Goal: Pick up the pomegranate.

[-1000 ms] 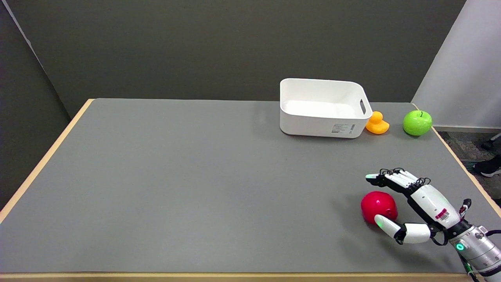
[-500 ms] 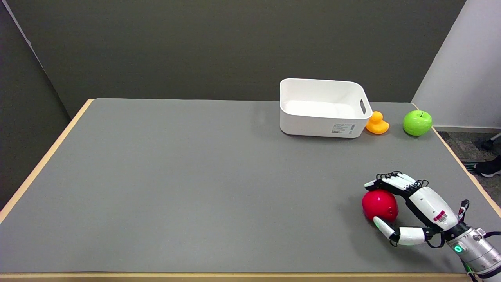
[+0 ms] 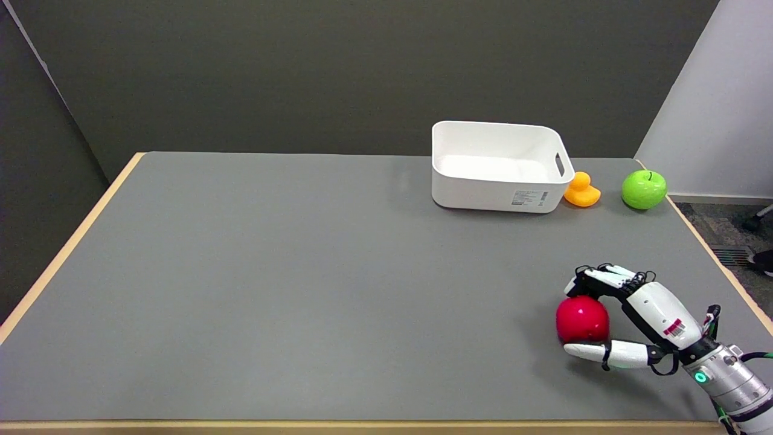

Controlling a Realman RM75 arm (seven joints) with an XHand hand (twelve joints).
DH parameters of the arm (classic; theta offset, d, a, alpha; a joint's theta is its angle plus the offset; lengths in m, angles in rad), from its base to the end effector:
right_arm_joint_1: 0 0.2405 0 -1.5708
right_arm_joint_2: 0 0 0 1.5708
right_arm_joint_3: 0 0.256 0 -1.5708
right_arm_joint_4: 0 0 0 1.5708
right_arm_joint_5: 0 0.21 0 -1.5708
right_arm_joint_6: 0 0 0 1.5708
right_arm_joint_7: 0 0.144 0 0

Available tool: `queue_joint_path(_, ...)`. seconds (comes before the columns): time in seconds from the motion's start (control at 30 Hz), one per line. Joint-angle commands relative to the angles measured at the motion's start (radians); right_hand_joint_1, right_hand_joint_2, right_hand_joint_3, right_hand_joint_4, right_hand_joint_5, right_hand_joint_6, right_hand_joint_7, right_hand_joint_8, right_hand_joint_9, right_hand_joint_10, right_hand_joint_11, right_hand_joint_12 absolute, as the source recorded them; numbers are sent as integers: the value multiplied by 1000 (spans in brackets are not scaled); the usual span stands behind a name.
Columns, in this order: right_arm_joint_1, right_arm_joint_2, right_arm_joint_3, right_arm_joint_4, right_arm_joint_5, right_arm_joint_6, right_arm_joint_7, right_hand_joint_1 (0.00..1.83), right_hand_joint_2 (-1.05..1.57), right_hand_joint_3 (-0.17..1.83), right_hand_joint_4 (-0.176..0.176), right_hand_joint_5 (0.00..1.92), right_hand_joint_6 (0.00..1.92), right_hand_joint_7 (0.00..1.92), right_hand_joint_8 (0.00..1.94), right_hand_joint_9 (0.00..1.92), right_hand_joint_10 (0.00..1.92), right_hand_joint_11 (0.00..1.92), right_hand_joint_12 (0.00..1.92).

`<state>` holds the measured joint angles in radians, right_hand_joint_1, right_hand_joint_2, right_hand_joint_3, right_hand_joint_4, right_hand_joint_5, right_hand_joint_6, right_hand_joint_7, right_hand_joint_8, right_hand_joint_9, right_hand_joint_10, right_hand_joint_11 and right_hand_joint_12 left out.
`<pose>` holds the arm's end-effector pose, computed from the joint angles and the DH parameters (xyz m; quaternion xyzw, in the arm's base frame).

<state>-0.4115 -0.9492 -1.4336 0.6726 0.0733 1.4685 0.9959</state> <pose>-0.3306 -0.1262 0.4765 0.7567 -0.0900 0.1874 0.6198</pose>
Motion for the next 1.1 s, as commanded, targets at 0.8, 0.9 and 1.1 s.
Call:
queue_joint_path(0.8, 550, 236, 19, 245, -91, -406, -16, 1182, 1106, 299, -108, 614, 1467, 878, 1368, 871, 1449, 588, 1593)
queue_joint_path(0.9, 751, 207, -96, 124, -128, -419, -16, 1175, 1083, 360, -96, 616, 1477, 865, 1405, 878, 1525, 580, 1584)
queue_joint_path(1.1, 1147, 123, -342, -227, -212, -433, -16, 1165, 1078, 396, -89, 602, 1507, 846, 1448, 872, 1625, 583, 1573)
